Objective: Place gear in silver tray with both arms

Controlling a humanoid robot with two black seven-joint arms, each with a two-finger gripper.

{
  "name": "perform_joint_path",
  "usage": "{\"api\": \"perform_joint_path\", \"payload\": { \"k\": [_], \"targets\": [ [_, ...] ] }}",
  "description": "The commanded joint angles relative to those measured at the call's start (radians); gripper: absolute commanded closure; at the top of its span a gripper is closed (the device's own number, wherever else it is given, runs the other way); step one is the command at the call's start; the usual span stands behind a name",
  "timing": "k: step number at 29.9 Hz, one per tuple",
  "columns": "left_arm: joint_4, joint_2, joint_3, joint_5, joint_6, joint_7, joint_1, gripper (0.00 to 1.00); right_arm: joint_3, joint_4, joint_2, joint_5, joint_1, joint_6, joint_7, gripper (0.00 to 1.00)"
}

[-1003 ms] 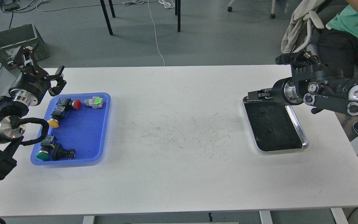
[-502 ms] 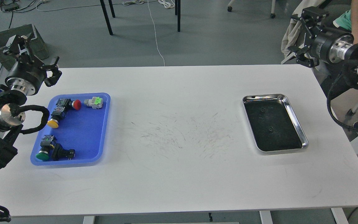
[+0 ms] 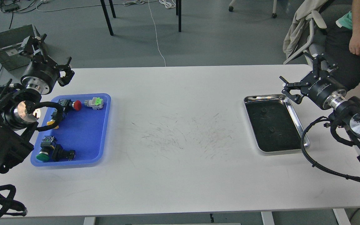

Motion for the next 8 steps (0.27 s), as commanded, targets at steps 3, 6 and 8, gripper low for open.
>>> {"api": "perform_joint_path", "payload": {
  "k": [3, 6, 8],
  "targets": [
    [0.011, -0.026, -0.006, -0.061, -0.004, -0.004, 0.015, 0.02, 0.019, 0.002, 0.034, 0.0, -0.001, 0.002, 0.033, 0.01],
    [0.011, -0.024, -0.006, -0.079, -0.004, -0.016, 0.015, 0.02, 0.019, 0.002, 0.032, 0.0, -0.001, 0.005, 0.033, 0.01],
    [0.011, -0.024, -0.003, -0.08, -0.004, -0.019, 0.013, 0.02, 0.019, 0.0, 0.031, 0.0, -0.001, 0.003, 0.033, 0.01]
  ]
}}
